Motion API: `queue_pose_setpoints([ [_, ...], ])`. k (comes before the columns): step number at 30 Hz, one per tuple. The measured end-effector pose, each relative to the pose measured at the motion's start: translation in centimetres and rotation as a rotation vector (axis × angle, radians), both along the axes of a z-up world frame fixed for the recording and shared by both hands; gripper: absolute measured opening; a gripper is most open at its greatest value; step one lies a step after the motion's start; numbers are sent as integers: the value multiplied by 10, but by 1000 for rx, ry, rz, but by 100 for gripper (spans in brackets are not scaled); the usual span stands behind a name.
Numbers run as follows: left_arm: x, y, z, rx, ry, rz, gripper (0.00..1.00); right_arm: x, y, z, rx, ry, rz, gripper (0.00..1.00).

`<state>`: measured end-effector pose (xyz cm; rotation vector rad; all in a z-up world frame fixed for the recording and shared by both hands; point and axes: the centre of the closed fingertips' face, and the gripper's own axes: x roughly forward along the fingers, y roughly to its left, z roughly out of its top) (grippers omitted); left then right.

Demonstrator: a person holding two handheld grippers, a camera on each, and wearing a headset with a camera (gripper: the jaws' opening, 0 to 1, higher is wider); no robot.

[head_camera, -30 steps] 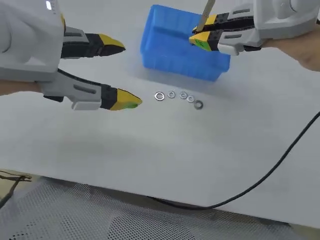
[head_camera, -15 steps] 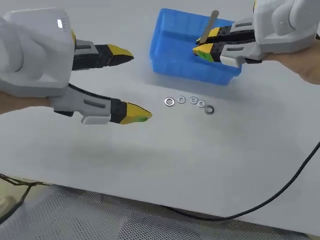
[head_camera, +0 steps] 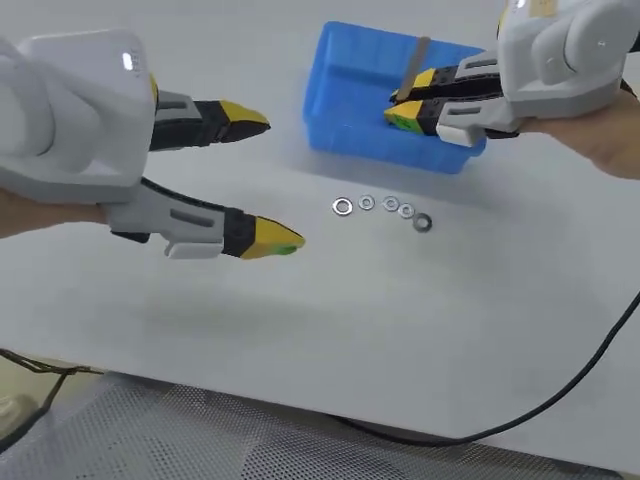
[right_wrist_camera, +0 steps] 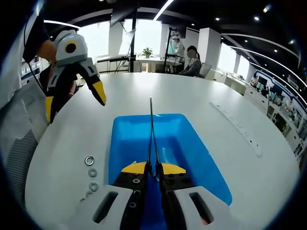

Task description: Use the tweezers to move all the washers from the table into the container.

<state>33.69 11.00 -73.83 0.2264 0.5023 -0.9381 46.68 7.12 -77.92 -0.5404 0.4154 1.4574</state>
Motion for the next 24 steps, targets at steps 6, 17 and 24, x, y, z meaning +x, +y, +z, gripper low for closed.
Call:
queue_pose_setpoints([
  [6, 1, -3, 3, -11, -2, 0, 71, 0, -2, 2, 2, 0, -4, 11],
  [17, 11, -3, 12, -2, -29, -9, 72, 2, -1, 7, 9, -6, -6, 11],
  [24, 58, -17, 33, -25, -115, -20, 78, 1, 1, 9, 9, -11, 3, 11],
])
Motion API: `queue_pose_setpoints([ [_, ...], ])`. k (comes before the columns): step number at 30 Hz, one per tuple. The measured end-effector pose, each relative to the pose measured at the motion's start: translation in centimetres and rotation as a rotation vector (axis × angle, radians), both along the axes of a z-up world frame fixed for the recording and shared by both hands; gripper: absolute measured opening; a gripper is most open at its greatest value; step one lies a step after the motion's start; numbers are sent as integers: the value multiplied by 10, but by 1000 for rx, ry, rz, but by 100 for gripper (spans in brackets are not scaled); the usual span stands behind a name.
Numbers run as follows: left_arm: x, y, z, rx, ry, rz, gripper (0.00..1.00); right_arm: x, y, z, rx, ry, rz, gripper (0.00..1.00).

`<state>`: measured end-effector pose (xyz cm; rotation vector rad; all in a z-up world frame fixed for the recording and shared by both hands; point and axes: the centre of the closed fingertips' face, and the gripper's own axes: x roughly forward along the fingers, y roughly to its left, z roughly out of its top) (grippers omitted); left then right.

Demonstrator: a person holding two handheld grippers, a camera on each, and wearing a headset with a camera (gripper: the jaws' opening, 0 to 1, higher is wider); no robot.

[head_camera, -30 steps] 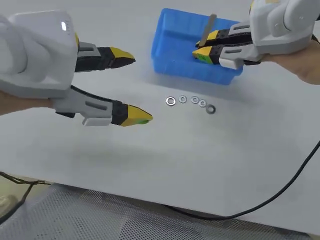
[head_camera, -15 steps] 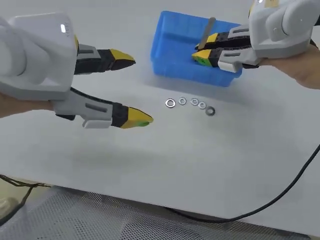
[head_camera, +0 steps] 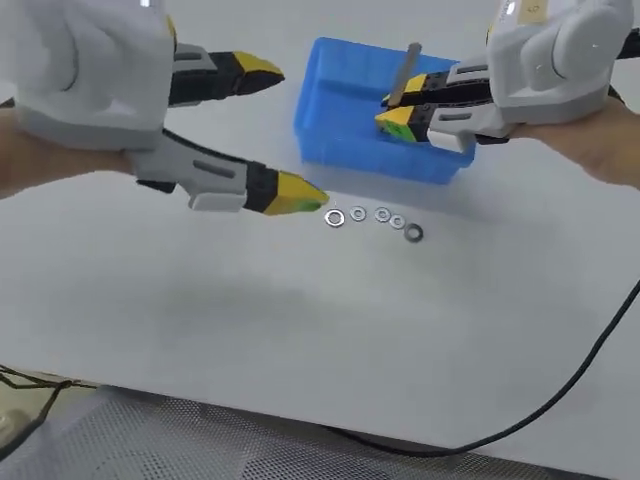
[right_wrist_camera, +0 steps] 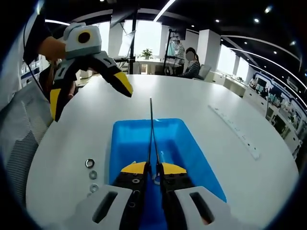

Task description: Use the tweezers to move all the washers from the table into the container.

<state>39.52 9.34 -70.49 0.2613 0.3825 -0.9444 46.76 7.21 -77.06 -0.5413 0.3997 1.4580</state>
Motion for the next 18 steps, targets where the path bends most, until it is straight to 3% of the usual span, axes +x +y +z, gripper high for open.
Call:
queue_pose_setpoints([
  [1, 5, -4, 3, 2, -16, -11, 79, 0, 0, 1, 2, 0, 1, 11],
  [3, 17, -11, 6, -31, -14, -23, 78, -1, 1, 2, 2, -3, 3, 11],
  [5, 26, -19, 7, -34, -24, -53, 73, -1, 1, 3, 0, -6, 9, 11],
  [7, 36, -28, 10, -44, -53, -68, 65, -3, 1, 5, -1, -8, 14, 11],
  [10, 45, -38, 13, -84, -52, -85, 63, -2, 1, 8, 3, -10, 19, 11],
  [13, 55, -44, 12, -46, -73, -116, 50, -2, 1, 9, 1, -17, 25, 11],
  [18, 62, -49, 16, -56, -68, -139, 35, -4, 4, 11, 8, -17, 33, 11],
])
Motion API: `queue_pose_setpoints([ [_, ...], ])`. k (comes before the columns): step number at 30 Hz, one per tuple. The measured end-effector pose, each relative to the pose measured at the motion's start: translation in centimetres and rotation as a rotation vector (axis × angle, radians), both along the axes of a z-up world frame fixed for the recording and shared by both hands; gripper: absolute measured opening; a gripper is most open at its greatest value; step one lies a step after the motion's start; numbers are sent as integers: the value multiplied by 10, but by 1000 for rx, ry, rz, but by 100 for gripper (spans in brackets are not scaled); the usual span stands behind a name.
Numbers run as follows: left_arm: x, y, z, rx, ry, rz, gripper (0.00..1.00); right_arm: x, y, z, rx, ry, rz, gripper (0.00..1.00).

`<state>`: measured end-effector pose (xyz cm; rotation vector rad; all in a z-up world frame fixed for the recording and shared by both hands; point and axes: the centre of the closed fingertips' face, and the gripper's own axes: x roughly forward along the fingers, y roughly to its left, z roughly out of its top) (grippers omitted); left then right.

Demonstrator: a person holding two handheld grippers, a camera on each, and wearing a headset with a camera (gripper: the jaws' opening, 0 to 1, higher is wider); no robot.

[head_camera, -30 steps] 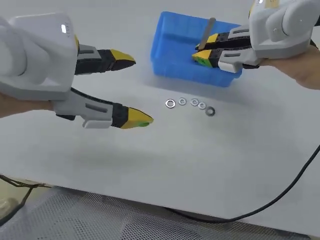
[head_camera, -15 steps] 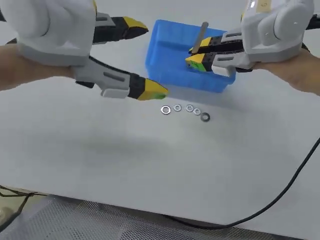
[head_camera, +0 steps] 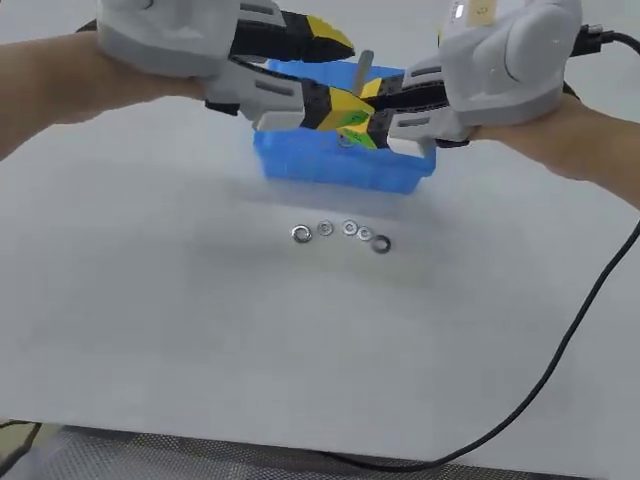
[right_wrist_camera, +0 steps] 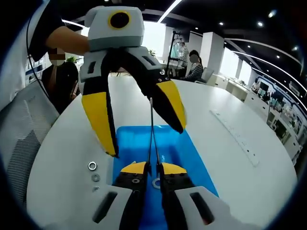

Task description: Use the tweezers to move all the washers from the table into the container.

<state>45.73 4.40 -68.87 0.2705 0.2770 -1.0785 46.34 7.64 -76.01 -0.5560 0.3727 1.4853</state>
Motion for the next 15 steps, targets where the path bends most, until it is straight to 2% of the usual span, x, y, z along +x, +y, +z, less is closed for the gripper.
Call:
queue_pose_setpoints([
  [2, 1, -1, 1, -5, 9, -5, 28, -1, 1, 0, -2, -3, 6, 11],
  [5, 2, -1, 1, 4, -1, -10, 24, -4, 2, 0, -1, -2, 14, 11],
  [7, 2, -3, 3, -2, 7, -20, 22, -5, 3, -1, -2, 0, 16, 11],
  [10, -1, -4, 2, 16, 11, -38, 16, -5, 3, -1, -6, -2, 21, 11],
  [13, -2, -4, 1, 21, 31, -46, 10, -4, 3, -1, -6, -5, 24, 11],
  [15, -3, -4, 1, 20, 34, -50, 9, -4, 2, -1, -6, -6, 25, 11],
])
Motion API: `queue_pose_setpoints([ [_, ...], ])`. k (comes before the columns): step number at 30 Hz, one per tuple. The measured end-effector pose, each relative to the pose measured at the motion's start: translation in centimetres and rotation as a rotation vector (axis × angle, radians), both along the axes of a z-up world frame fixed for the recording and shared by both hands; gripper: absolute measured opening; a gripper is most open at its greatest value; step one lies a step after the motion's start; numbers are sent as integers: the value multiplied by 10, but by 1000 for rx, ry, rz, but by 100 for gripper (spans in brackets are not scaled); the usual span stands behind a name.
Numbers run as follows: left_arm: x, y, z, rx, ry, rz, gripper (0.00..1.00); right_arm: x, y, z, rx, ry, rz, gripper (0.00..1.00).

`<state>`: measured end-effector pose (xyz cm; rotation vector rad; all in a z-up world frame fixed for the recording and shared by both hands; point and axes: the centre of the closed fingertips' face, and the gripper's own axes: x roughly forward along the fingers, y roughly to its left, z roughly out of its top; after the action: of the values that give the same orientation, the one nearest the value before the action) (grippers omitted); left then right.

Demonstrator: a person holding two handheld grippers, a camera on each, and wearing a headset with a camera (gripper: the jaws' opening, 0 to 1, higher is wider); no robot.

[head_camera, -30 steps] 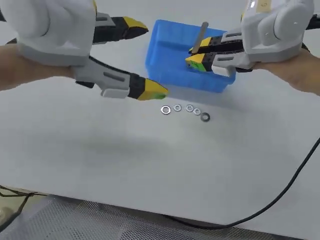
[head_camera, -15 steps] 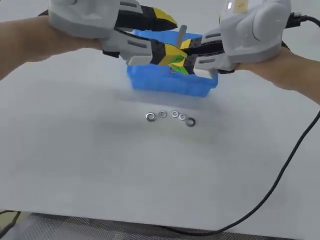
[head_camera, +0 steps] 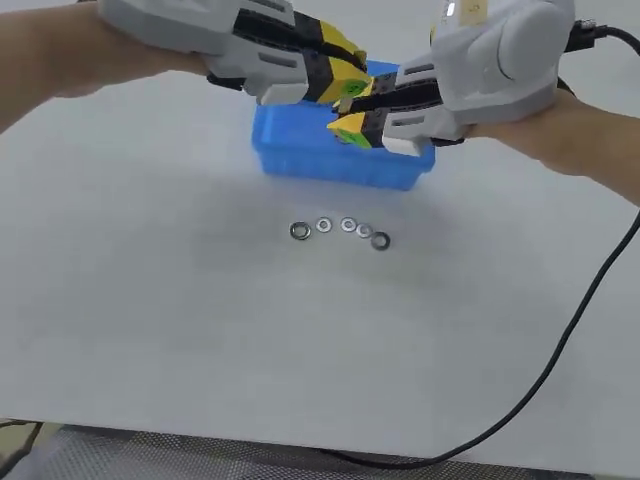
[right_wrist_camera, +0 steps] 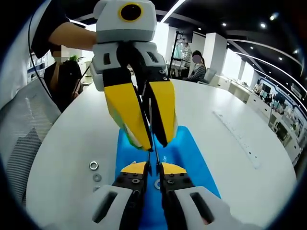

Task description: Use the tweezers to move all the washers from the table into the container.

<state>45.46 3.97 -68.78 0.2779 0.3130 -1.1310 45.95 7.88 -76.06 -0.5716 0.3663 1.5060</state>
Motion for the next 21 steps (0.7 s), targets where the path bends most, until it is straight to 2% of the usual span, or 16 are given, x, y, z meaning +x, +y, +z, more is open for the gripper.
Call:
queue_pose_setpoints([
  [6, -2, -1, -1, 29, 7, -16, 8, -1, -1, -2, -11, -7, 13, 11],
  [7, -1, 1, -1, 56, -38, -29, 7, -1, -1, -2, -11, -7, 12, 11],
  [8, -2, 0, -1, 63, -52, -34, 7, -1, -1, -2, -11, -8, 12, 11],
  [13, 0, -1, 0, 54, -42, -28, 6, 2, -1, -1, -8, -14, 7, 11],
  [15, 1, -1, 1, 61, -64, -38, 6, 2, -1, 0, -9, -19, 8, 11],
  [18, -2, -1, 1, 58, -65, -59, 5, 2, 0, 0, -8, -22, 11, 12],
  [21, -3, -1, 1, 65, -83, -79, 5, 1, 0, 0, -11, -24, 16, 12],
])
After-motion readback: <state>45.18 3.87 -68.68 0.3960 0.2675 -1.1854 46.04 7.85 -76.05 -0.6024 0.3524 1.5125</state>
